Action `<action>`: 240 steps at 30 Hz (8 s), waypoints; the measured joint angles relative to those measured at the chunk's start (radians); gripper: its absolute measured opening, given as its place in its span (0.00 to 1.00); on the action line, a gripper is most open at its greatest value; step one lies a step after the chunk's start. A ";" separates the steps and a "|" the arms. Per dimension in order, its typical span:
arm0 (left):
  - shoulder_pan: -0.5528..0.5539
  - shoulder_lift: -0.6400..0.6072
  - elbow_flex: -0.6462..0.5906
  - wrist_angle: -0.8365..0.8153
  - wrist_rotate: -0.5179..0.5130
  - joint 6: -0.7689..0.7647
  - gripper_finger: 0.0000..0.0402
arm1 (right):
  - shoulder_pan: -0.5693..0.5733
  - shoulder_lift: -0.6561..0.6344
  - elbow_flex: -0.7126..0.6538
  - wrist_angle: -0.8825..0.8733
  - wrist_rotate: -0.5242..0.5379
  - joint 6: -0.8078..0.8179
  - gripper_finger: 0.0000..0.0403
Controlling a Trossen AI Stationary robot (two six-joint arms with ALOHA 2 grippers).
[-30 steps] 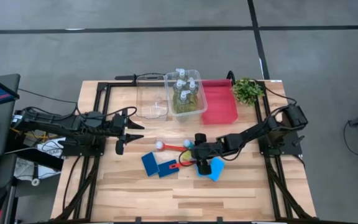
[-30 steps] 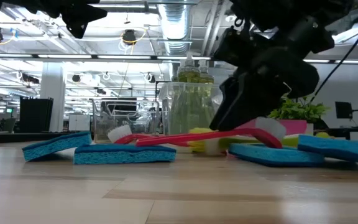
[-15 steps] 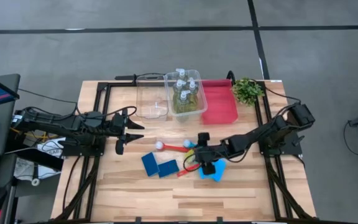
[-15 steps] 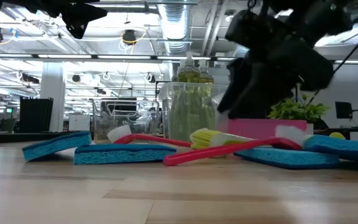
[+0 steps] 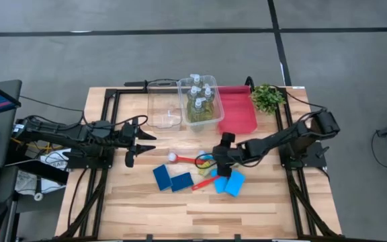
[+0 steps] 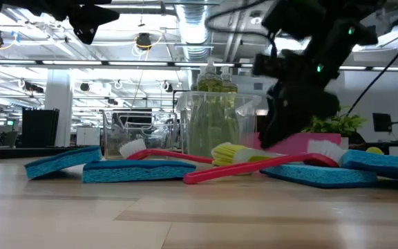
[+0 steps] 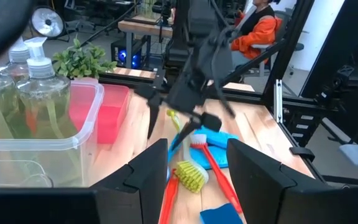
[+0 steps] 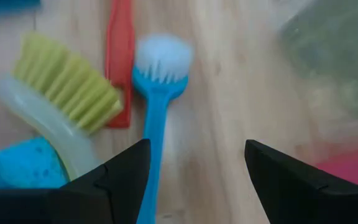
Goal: Pick & Place Kitchen Sink Supplies
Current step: Put the blue dish brush into the pink bin, then put the orange dish brush into the pink bin
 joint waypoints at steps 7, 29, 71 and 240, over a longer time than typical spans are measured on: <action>0.000 0.000 0.000 0.003 0.000 0.000 0.42 | -0.010 0.084 0.000 0.008 -0.032 -0.005 0.63; 0.000 0.008 0.000 0.011 0.000 0.001 0.42 | -0.015 0.075 0.000 -0.003 -0.121 -0.036 0.11; 0.000 0.007 0.000 0.141 -0.059 0.054 0.42 | -0.046 0.067 0.929 -0.813 0.433 -0.003 0.13; 0.000 0.036 0.000 0.145 -0.060 0.054 0.42 | -0.129 0.409 0.553 -0.076 -0.278 -0.162 0.06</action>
